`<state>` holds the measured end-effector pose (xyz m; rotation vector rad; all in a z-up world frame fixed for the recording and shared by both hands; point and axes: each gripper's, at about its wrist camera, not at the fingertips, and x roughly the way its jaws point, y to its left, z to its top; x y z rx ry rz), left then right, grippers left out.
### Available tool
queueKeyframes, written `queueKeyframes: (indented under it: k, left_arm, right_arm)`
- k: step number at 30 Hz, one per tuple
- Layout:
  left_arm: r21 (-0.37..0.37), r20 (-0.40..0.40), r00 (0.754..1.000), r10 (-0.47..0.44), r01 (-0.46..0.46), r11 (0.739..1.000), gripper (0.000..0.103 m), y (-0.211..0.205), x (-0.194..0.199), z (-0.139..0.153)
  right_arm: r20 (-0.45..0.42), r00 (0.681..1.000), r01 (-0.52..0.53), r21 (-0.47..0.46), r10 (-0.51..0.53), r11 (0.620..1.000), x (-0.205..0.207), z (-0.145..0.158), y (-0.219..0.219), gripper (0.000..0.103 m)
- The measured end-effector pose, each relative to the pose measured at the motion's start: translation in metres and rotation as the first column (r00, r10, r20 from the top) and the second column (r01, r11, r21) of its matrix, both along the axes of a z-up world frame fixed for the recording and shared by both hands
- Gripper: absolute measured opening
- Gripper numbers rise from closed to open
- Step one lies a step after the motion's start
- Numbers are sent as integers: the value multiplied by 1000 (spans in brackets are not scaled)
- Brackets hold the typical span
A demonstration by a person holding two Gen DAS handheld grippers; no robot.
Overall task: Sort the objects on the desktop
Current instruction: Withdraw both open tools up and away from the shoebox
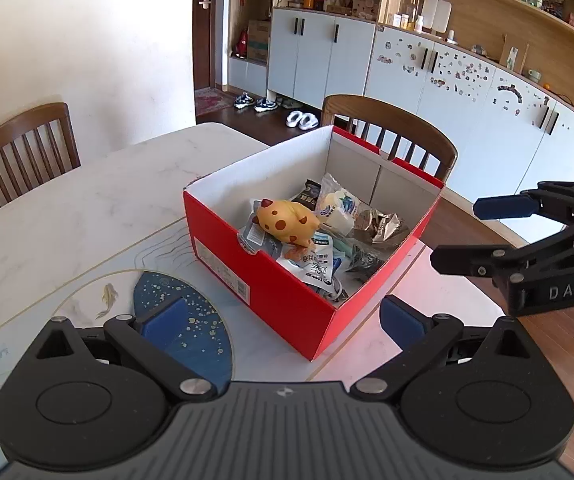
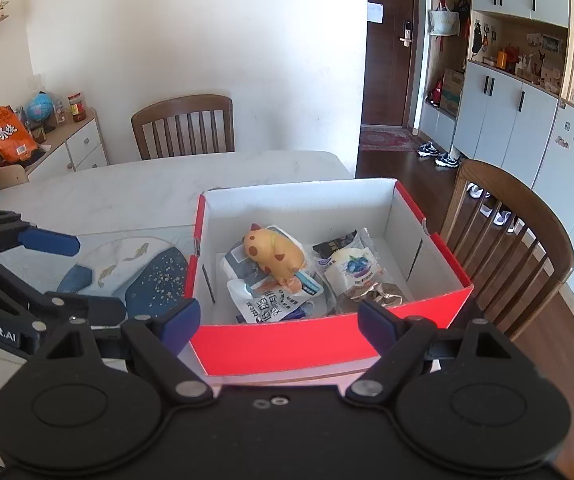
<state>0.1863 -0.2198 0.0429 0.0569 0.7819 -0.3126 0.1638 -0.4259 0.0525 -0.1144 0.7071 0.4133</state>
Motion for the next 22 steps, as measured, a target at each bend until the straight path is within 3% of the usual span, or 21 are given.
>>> queueKeyframes:
  k: [22]
  left_arm:
    - [-45, -23, 1000, -16, 15, 999, 103, 10, -2, -5]
  right_arm:
    - [-35, 999, 31, -4, -31, 1000, -4, -11, 9, 86]
